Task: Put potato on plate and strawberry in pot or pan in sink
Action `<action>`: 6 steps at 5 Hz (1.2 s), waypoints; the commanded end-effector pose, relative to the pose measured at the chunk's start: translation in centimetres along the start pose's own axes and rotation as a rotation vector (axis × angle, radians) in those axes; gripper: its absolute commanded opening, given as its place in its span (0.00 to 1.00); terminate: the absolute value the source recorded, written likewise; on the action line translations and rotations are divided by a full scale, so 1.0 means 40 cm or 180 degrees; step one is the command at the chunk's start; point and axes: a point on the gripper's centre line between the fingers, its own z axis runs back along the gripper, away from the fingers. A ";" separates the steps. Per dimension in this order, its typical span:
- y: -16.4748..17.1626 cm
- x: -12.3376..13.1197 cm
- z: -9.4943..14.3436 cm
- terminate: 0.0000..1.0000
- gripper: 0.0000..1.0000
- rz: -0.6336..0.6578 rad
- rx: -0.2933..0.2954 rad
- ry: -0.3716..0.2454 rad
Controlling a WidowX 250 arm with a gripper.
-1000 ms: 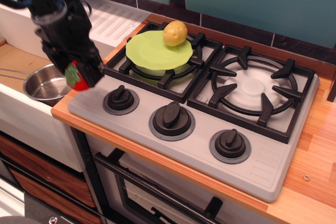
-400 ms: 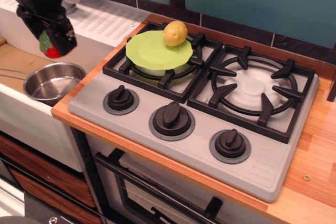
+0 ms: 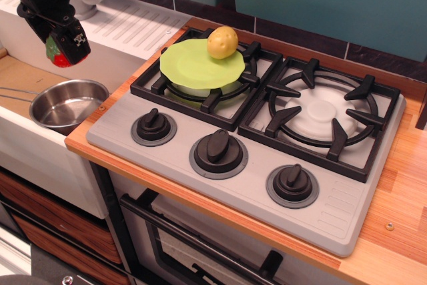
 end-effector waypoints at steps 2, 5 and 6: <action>0.040 0.041 -0.037 0.00 0.00 -0.0069 0.0055 -0.0249; 0.049 0.007 -0.037 0.00 0.00 0.0022 0.0090 -0.0168; 0.043 -0.002 -0.039 0.00 0.00 0.0046 0.0092 -0.0174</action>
